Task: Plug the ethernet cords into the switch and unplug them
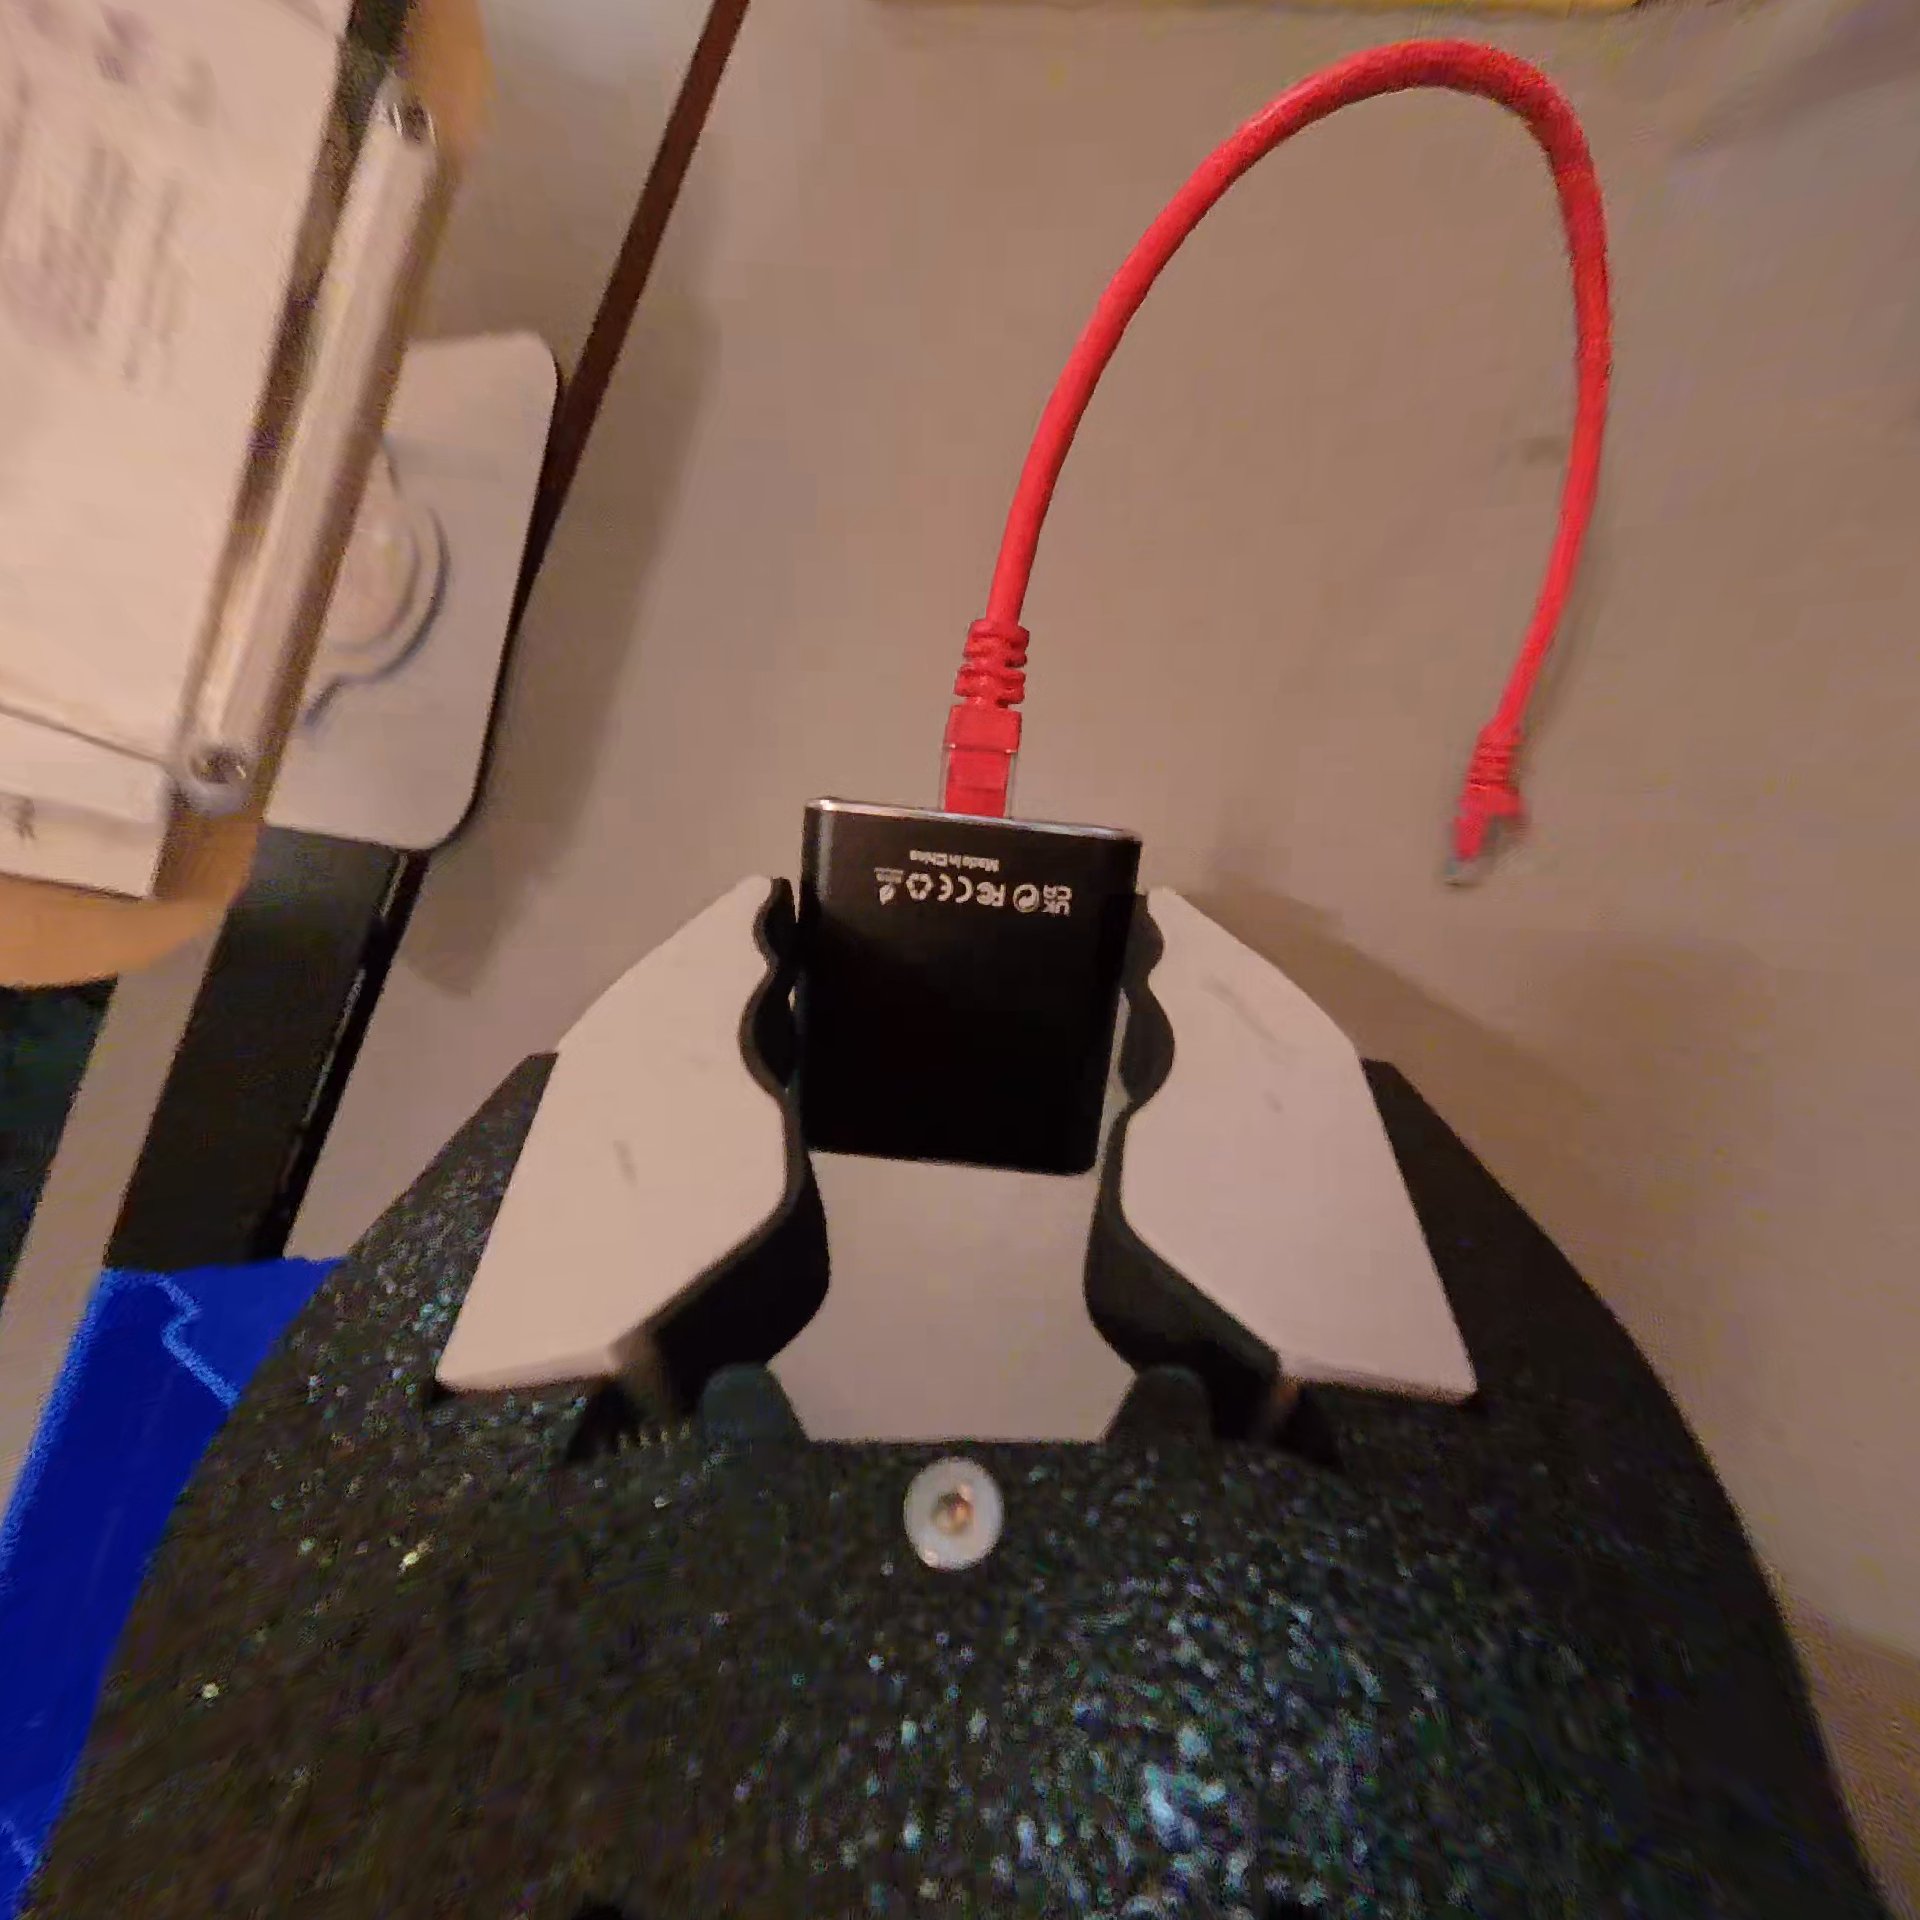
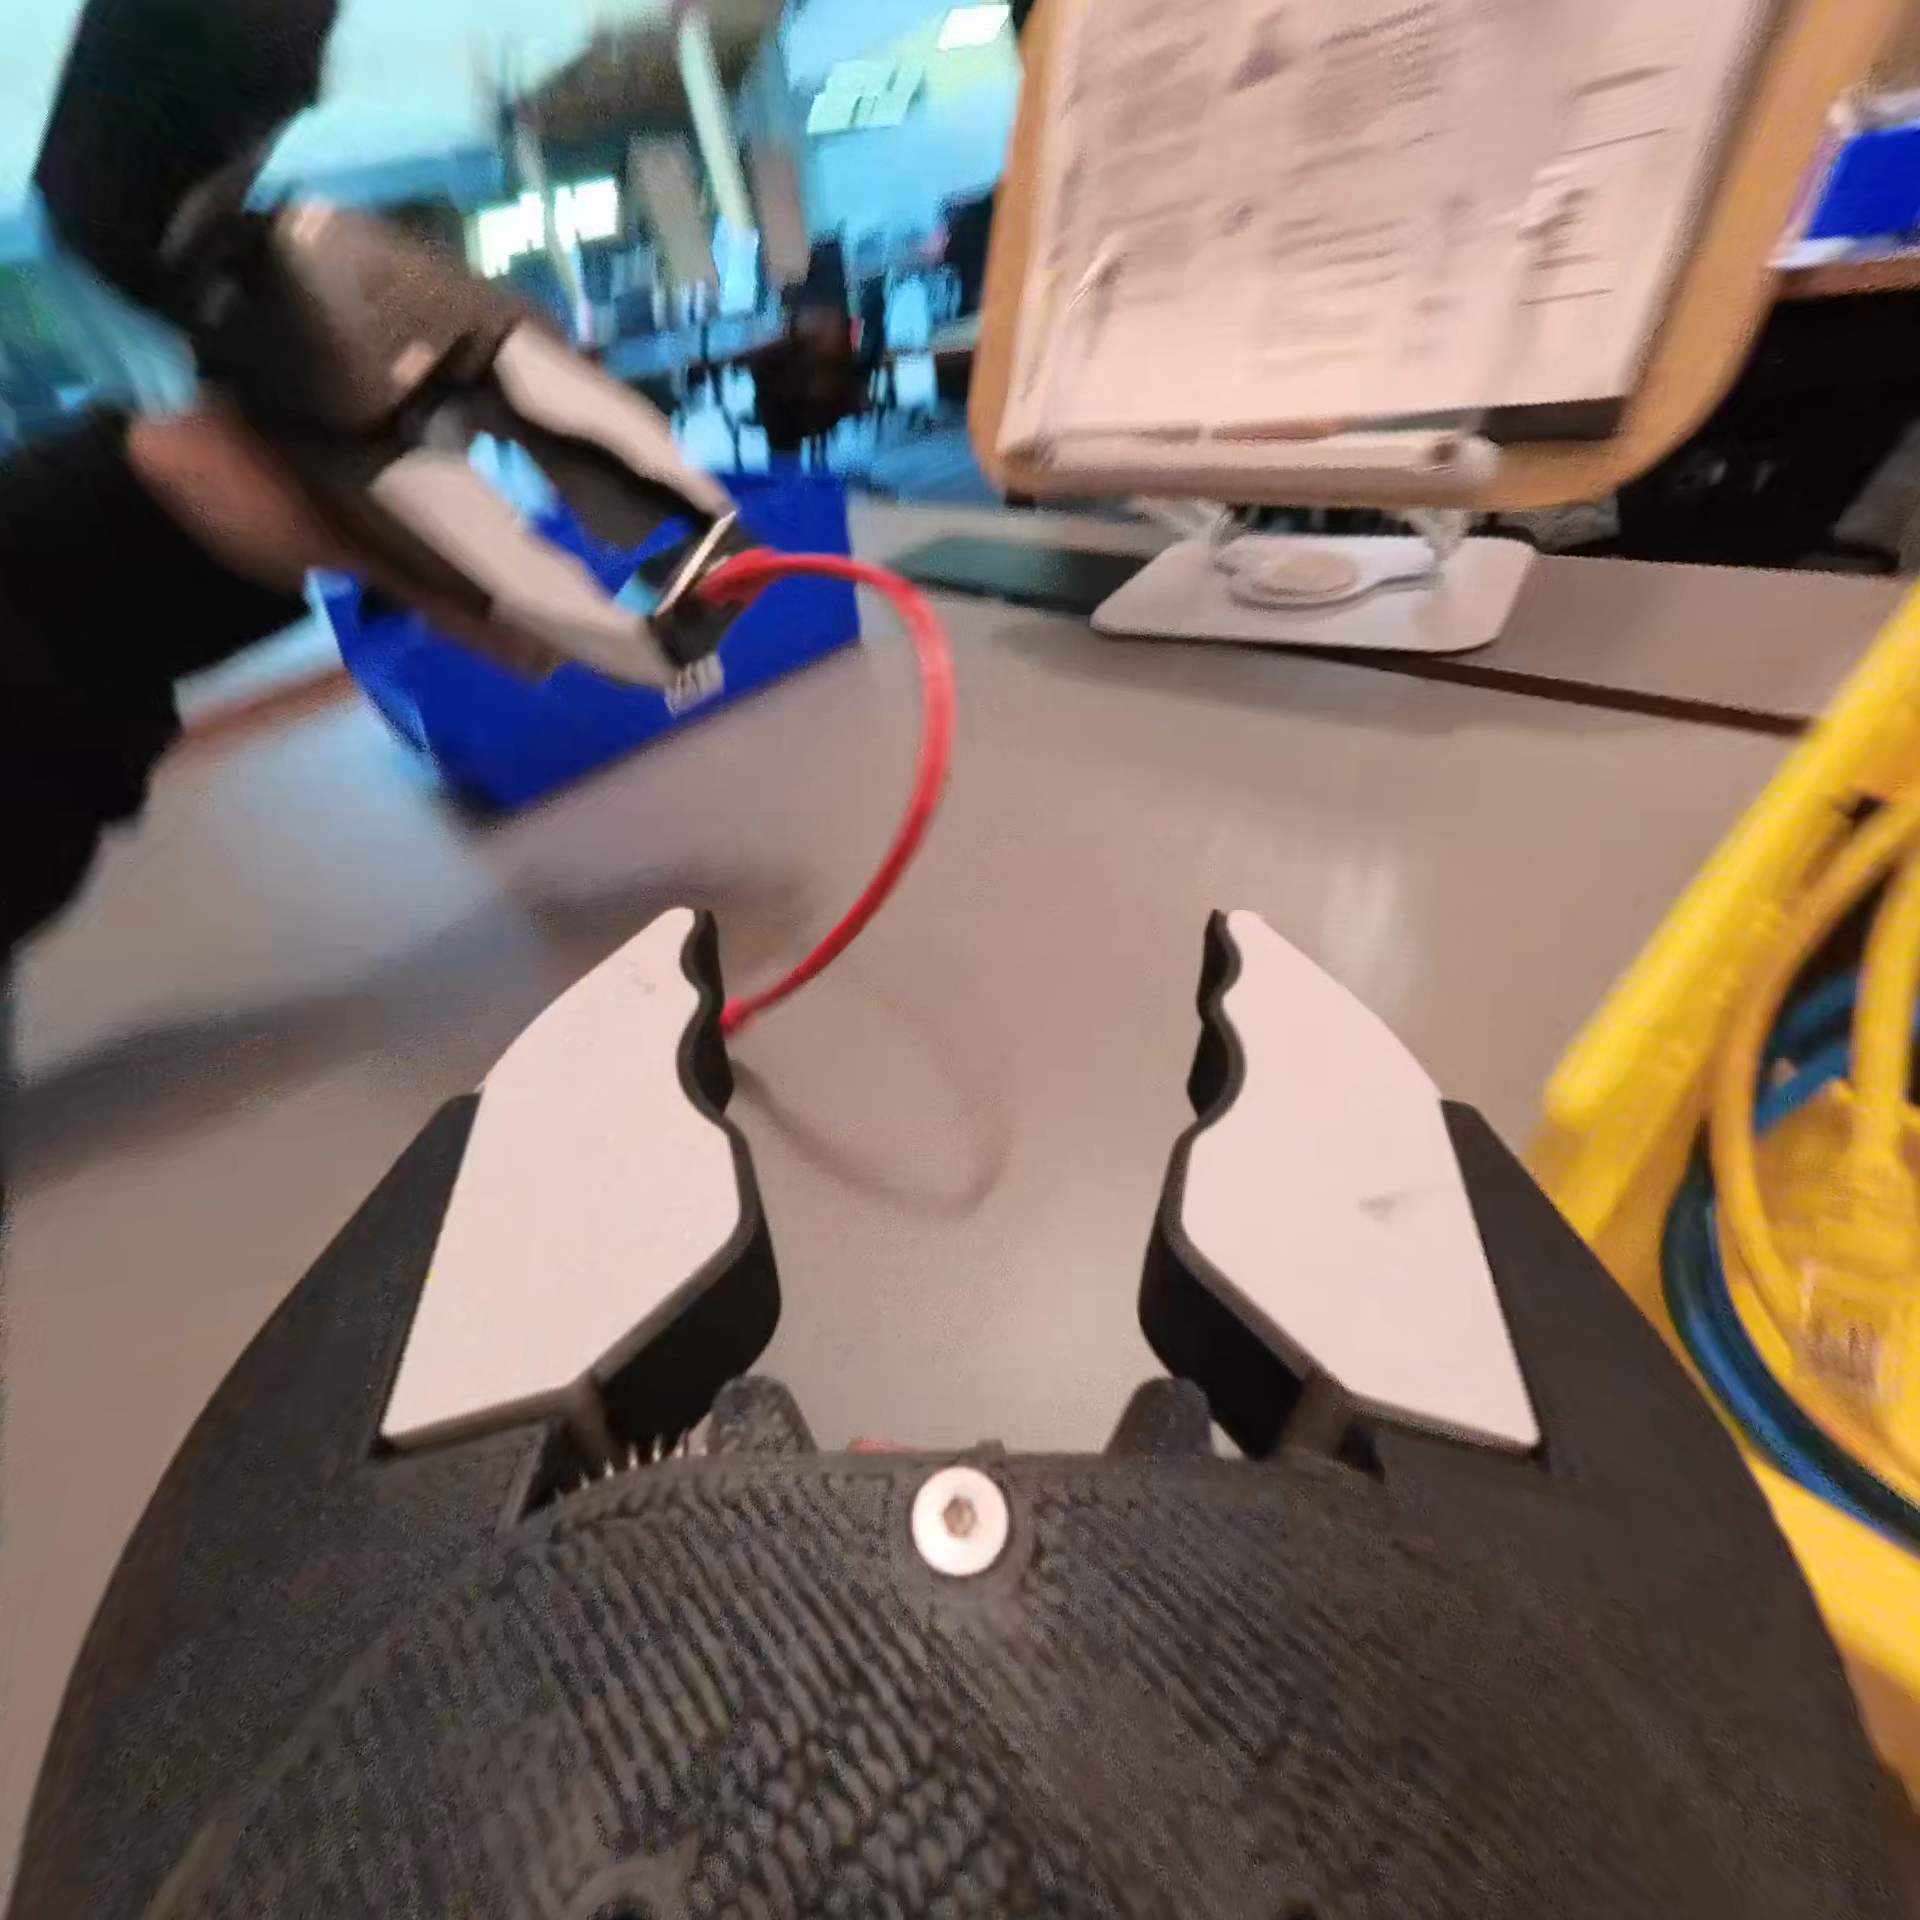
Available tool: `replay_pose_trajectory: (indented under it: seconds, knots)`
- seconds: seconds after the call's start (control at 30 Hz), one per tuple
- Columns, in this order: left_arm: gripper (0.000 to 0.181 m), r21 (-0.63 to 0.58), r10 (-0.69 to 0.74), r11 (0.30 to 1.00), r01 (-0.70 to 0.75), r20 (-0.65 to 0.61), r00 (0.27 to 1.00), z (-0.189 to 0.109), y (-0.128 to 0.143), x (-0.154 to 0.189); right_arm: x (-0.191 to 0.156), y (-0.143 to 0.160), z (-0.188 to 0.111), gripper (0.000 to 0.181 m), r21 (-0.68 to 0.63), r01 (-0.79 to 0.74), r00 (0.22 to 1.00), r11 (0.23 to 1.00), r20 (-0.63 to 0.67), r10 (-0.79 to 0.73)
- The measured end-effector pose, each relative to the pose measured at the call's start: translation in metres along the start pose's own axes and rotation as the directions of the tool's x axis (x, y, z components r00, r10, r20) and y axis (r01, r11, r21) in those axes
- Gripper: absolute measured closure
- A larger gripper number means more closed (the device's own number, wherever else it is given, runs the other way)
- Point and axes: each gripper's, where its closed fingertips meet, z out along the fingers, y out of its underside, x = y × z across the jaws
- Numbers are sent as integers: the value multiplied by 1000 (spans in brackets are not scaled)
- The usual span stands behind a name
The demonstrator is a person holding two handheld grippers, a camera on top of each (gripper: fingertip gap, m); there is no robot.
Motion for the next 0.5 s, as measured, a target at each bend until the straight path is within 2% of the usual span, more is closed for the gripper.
replay_pose_trajectory:
  seconds: [0.07,0.1,0.13,0.23,0.3,0.37,0.43,0.5]
  knots:
    - [121,109,115,988,-111,-39,993,-27,-29,21,15,-17,-17,94,136,-227,974,964,54,221]
    - [121,152,168,976,-157,-60,984,-40,-41,33,19,-23,-24,100,179,-342,938,923,121,324]
    - [121,191,226,959,-208,-80,971,-51,-51,47,20,-25,-29,108,188,-439,893,879,197,404]
    - [121,308,426,877,-370,-140,894,-74,-70,96,4,-28,-31,115,130,-618,744,776,416,523]
    - [121,272,488,854,-444,-121,864,-74,-72,114,-23,-31,-25,116,42,-661,645,750,542,539]
    - [121,189,566,814,-549,-52,823,-67,-70,122,-62,-37,-20,117,-51,-652,548,756,658,516]
    - [121,92,642,763,-640,12,767,-59,-67,126,-95,-40,-10,117,-105,-609,514,786,703,492]
    - [121,-2,726,686,-727,51,685,-51,-61,129,-119,-36,1,118,-151,-545,522,825,709,474]
